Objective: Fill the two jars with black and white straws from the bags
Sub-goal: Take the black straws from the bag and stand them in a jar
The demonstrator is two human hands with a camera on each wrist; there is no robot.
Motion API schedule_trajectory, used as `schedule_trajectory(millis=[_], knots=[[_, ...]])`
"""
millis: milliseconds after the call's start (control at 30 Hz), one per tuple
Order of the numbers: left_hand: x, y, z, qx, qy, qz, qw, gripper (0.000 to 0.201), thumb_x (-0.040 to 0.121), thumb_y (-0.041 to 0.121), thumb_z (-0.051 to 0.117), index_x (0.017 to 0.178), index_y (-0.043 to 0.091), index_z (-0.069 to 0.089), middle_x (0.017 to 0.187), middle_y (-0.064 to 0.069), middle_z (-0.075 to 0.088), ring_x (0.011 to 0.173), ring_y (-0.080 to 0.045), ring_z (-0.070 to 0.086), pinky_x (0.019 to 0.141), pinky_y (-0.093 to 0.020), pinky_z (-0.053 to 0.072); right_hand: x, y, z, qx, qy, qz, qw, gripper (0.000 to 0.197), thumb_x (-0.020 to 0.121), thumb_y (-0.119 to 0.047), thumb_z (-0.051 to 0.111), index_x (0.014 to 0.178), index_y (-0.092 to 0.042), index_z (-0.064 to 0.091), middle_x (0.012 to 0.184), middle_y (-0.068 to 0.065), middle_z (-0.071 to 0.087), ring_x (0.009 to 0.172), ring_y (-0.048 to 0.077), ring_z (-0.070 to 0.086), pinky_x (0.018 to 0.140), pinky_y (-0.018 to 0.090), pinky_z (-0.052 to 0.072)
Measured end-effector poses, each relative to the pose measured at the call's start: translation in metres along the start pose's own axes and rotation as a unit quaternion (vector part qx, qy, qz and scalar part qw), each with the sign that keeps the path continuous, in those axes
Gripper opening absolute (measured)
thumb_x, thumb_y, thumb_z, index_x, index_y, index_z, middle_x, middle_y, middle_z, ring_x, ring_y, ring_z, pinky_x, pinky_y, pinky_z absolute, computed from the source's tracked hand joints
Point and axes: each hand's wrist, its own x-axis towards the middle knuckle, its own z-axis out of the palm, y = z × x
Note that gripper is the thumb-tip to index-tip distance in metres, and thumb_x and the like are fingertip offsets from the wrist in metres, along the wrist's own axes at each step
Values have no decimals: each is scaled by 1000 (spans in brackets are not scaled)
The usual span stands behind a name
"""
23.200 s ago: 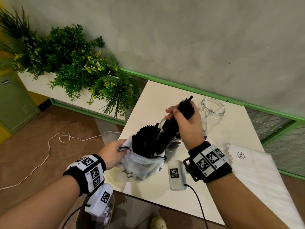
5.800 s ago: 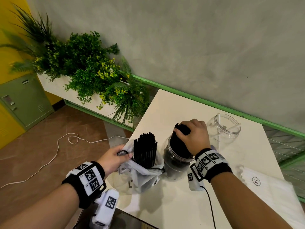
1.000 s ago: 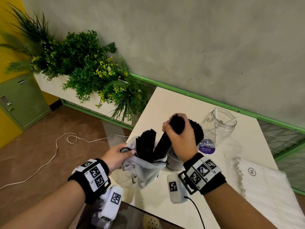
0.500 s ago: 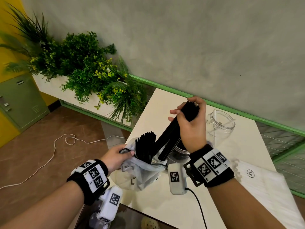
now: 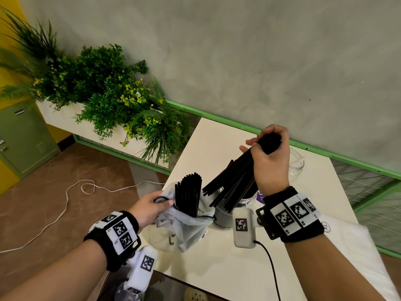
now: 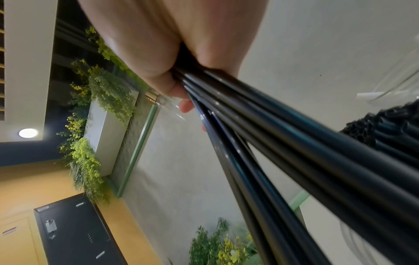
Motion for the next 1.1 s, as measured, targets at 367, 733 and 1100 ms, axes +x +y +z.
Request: schedule_trajectory(millis=[367,733,1100], knots=[[2,4,4,6,-10,-5,1000,9,88,6,61,96,8,65,73,-2,69,61,-12,63,56,-23,51,20,0,-26,-88,148,-144,974,49,70,-7,50,94,-50,47,102,25,49,89,29,54,87,55,49],[0,6,4,20,-5,-3,1000,7,88,8,61,91,14,64,67,2,68,58,-11,62,55,-24,50,-1,17,-30,-135,106,-193,966,57,74,20,45,95,-32,46,107,23,43,81,8,54,85,40,54],[1,1,3,20,-14,-3,1000,10,86,9,65,93,14,69,85,-10,71,76,-25,64,75,-37,50,-4,31,-17,-191,50,-198,960,34,75,4,44,100,-19,46,106,-8,36,82,29,55,86,35,49]])
